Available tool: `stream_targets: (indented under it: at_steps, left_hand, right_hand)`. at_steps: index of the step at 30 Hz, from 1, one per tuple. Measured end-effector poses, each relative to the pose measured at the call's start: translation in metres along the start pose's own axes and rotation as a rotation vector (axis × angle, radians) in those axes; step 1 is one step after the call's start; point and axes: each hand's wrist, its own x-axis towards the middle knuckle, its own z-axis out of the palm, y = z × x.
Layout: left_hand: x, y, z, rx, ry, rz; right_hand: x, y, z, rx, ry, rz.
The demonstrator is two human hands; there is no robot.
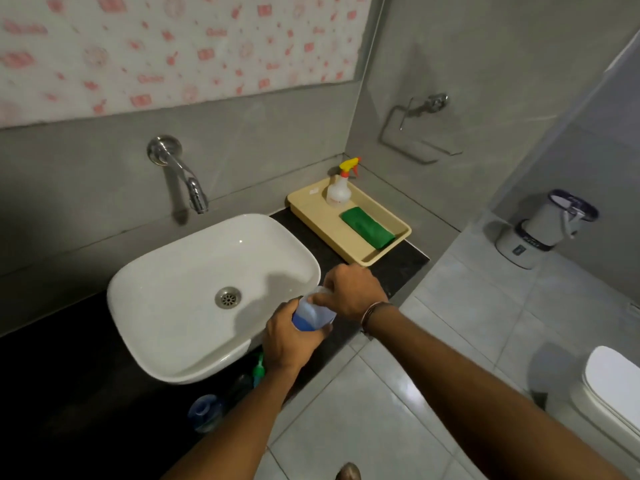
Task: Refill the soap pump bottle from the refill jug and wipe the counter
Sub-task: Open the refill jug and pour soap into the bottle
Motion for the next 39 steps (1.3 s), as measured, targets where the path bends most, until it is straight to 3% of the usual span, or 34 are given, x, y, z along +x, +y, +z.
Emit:
stream_targets:
  at_steps: [4, 9, 12, 16, 21, 25, 29, 31, 35, 39]
  left_hand:
    - [0.018, 0.039, -0.034, 0.058, 0.026, 0.068]
    - [0.035, 0.075, -0.081, 0.028, 0.054, 0.068]
    - [0.040, 0.086, -0.100, 0.045, 0.092, 0.092]
    - [0.039, 0.094, -0.115, 0.057, 0.103, 0.093]
    - [0.032, 0.095, -0.124, 0.031, 0.109, 0.099]
    - [0.033, 0.096, -0.123, 0.055, 0.089, 0.082]
    - [0.034, 0.099, -0.121, 0.054, 0.075, 0.077]
    - [0.033, 0.099, -0.120, 0.033, 0.081, 0.068]
    - [0.033, 0.100, -0.114, 0.064, 0.075, 0.067]
    - [0.031, 0.099, -0.112, 0.053, 0.065, 0.059]
  right_hand:
    - [-0.005, -0.035, -0.072, -0.111, 0.011, -0.110]
    - [-0.021, -0.064, -0.148, -0.106, -0.082, -0.430]
    - [-0.026, -0.079, -0.169, -0.034, -0.053, -0.365]
    - [-0.029, -0.096, -0.176, -0.178, 0.067, -0.314]
    - [-0.040, -0.105, -0.191, 0.027, -0.095, -0.399]
    - [-0.039, -0.110, -0.186, -0.256, -0.010, -0.282]
    - [-0.046, -0.107, -0.193, -0.142, -0.084, -0.360]
    - [-0.049, -0.109, -0.195, -0.125, -0.077, -0.302]
    - [-0.048, -0.111, -0.185, -0.331, -0.024, -0.209]
    - [-0.047, -0.111, -0.191, -0.168, -0.100, -0.279]
